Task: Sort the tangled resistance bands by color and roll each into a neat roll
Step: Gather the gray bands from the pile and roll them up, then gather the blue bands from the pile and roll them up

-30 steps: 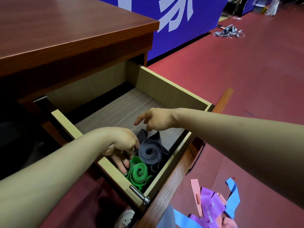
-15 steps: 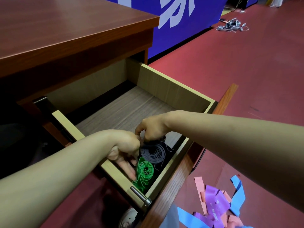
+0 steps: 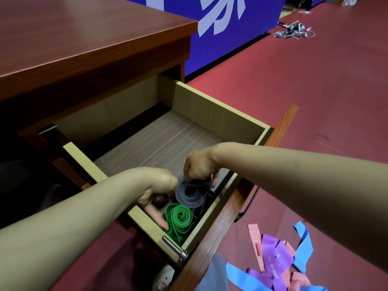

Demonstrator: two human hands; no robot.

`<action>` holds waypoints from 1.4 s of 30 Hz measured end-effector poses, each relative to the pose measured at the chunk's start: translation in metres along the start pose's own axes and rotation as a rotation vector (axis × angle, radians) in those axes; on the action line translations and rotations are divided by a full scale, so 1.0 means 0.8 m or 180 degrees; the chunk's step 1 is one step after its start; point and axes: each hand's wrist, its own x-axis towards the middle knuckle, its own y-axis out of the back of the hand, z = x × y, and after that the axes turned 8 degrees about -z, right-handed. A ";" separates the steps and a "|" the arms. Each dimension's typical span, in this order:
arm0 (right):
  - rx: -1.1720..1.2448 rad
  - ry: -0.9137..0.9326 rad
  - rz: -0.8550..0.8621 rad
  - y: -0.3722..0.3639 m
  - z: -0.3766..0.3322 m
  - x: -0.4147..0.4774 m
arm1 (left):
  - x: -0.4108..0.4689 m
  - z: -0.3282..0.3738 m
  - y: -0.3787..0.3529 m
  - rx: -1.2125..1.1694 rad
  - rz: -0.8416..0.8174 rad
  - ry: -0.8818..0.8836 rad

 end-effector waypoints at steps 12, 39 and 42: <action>0.0279 0.0604 0.0684 0.021 0.003 -0.017 | 0.010 0.005 0.041 -0.0128 0.0665 -0.0206; 0.4868 0.1073 0.3287 -0.224 0.147 -0.334 | -0.166 0.110 -0.213 -0.1107 0.0227 -0.2646; 0.4909 0.0980 0.3444 -0.295 0.179 -0.377 | -0.171 0.119 -0.291 -0.0891 0.0006 -0.2645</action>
